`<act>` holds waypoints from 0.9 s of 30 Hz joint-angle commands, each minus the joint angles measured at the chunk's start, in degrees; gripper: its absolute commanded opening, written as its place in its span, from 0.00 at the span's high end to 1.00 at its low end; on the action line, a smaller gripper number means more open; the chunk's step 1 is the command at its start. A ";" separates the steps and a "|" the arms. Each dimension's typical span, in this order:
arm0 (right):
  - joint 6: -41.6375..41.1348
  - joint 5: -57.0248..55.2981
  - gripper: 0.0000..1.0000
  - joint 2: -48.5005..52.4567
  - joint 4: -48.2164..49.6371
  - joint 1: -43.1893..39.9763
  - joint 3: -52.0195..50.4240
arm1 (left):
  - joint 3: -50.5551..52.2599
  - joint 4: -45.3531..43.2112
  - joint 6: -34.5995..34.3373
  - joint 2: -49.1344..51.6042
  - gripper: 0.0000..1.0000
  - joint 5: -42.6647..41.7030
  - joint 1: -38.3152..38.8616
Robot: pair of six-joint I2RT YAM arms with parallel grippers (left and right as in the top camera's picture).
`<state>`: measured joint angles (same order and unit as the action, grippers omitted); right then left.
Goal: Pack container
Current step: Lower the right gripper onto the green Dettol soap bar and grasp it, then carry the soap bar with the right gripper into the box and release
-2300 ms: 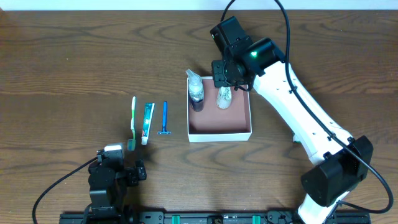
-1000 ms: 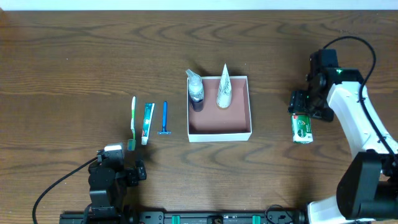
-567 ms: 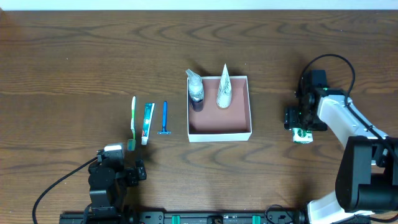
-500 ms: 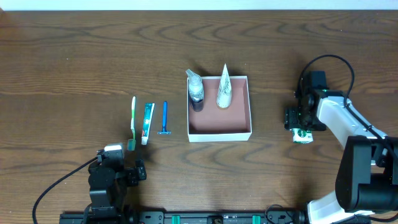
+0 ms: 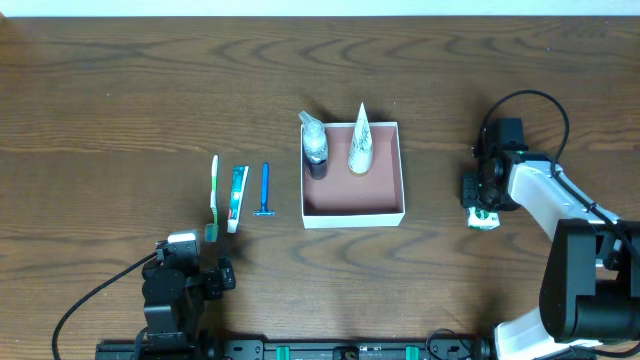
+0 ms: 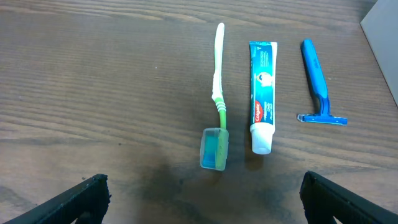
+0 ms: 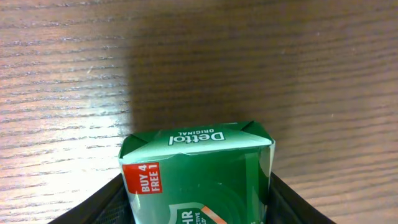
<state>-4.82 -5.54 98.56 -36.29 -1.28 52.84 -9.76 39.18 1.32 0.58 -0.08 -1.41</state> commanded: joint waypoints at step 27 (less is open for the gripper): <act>-25.14 7.48 0.77 -9.97 -23.04 28.76 25.44 | 0.74 0.15 0.31 -0.35 0.02 -0.59 -0.28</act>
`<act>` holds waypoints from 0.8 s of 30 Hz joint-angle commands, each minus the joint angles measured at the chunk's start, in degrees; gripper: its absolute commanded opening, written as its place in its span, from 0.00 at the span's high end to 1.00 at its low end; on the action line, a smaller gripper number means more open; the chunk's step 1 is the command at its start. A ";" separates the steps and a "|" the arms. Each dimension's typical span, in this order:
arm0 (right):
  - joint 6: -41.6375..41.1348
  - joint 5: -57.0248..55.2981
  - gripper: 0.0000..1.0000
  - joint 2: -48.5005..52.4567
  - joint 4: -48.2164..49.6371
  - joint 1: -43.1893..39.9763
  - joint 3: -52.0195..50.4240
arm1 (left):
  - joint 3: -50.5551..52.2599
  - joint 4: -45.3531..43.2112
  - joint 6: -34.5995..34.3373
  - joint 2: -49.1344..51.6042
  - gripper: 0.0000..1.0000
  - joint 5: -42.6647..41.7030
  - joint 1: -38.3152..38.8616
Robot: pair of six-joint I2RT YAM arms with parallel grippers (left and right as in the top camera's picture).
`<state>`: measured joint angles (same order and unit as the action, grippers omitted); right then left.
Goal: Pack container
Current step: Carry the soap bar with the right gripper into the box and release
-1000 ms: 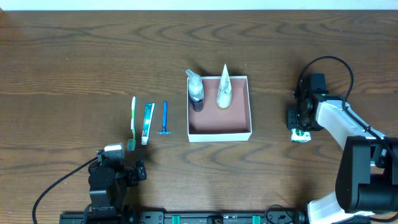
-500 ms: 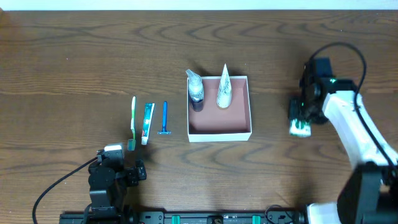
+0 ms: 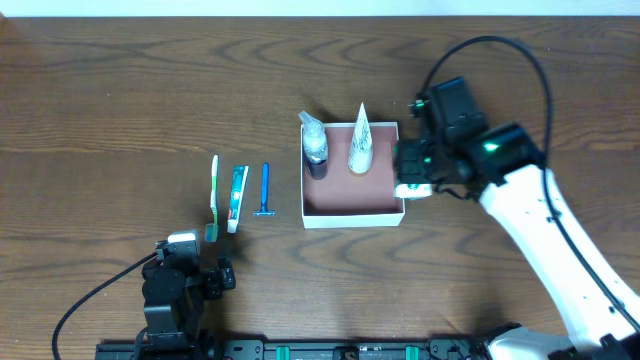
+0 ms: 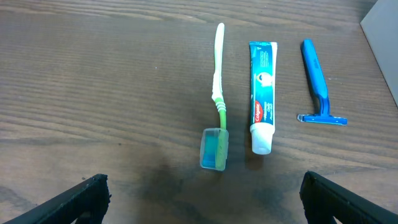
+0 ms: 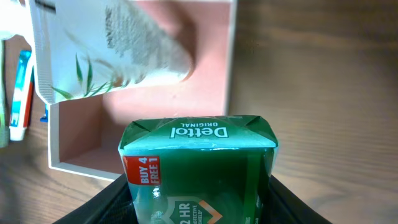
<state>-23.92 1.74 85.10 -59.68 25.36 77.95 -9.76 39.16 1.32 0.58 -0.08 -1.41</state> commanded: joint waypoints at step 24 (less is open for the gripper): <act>-7.32 -0.87 0.35 12.72 5.51 3.04 0.11 | 0.74 0.17 0.31 -0.35 0.02 -0.59 -0.28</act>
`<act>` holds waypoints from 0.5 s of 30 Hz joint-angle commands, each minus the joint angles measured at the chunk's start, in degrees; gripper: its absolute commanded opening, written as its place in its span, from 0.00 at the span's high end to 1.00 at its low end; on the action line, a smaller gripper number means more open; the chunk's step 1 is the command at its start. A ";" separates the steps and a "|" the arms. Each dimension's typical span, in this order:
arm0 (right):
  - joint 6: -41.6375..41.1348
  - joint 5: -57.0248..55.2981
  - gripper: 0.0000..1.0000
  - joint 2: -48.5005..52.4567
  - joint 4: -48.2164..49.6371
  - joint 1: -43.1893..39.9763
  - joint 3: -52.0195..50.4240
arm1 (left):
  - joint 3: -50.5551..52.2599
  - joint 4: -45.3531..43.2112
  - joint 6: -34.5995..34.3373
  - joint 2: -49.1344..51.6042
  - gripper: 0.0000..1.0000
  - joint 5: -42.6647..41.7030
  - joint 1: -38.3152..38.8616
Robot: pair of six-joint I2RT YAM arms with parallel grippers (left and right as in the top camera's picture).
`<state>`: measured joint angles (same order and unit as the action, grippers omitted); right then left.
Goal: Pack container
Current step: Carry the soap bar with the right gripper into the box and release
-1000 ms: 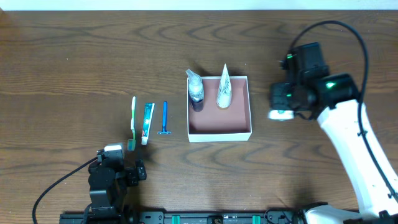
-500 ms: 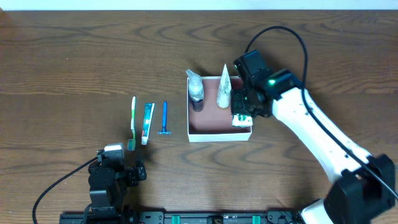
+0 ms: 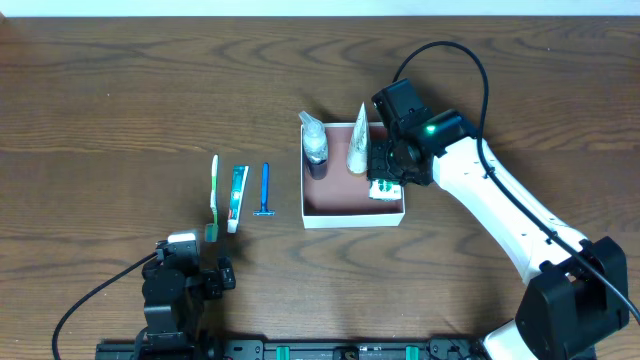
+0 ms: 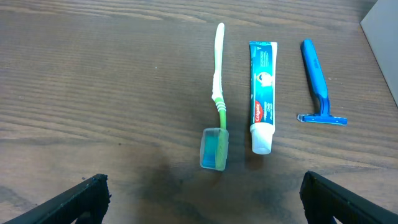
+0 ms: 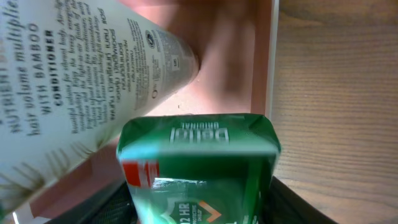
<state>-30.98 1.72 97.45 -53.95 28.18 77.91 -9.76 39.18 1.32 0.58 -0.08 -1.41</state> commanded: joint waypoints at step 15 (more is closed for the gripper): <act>0.31 -8.37 0.16 -6.97 -2.51 -11.04 0.20 | 0.74 0.15 0.31 -0.35 0.02 -0.59 -0.28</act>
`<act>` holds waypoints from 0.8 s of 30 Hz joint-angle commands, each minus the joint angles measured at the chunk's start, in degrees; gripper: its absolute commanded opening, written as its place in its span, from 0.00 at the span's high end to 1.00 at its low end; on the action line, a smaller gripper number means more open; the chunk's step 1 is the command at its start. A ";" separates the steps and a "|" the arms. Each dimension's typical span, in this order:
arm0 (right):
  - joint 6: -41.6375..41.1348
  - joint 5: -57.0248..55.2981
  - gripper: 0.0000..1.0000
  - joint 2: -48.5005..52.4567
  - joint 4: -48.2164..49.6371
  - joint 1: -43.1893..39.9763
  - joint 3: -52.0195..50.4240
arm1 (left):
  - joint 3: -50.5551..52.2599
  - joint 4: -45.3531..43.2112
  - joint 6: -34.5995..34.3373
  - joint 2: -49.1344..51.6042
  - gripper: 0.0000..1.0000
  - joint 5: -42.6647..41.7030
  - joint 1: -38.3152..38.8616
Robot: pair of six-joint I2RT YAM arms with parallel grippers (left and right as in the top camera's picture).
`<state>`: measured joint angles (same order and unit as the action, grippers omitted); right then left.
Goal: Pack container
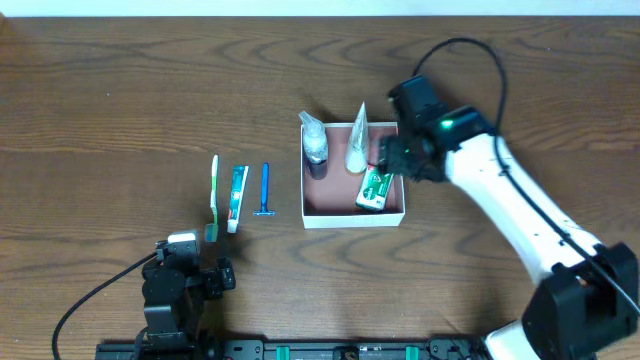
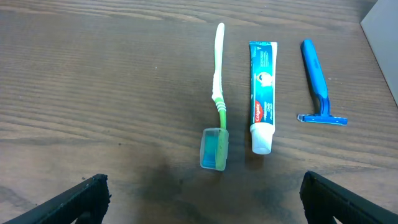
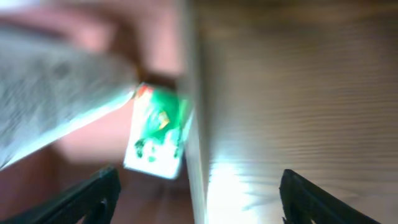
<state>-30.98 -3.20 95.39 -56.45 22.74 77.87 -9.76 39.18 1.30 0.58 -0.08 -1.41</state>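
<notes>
The white box with a pink floor (image 1: 340, 203) holds a dark bottle (image 1: 316, 150), a white conditioner tube (image 1: 356, 145) and the green Dettol soap box (image 1: 374, 188), which leans against the right wall (image 3: 157, 134). My right gripper (image 1: 398, 152) hangs open above that wall, nothing between its fingers (image 3: 93, 193). On the table to the left lie a green toothbrush (image 2: 217, 99), a toothpaste tube (image 2: 262, 93) and a blue razor (image 2: 317, 81). My left gripper (image 2: 199, 205) rests open near the table's front edge, short of the toothbrush.
The box's right wall (image 3: 196, 124) runs straight under the right gripper in a blurred wrist view. Bare wooden table (image 1: 500, 80) surrounds the box. The right arm's black cable (image 1: 470, 45) loops over the far side.
The right gripper has opened and let go of the soap box, which now lies inside the white box against its right wall. The gripper sits slightly higher and to the right. Left arm unchanged.
First my right gripper held the soap box on the table far right of the white box. Then it held it at the box's right edge, then low inside beside the conditioner tube. Now the soap lies in the box, released. The left arm stayed still.
</notes>
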 commanded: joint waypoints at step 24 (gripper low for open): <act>1.03 1.55 0.01 -8.81 1.38 -30.51 0.22 | 0.76 -3.02 0.31 -0.35 0.02 -0.63 -0.28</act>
<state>-30.37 -1.96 86.94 -55.02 -7.55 77.87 -9.74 38.00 1.32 0.58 -0.08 -1.41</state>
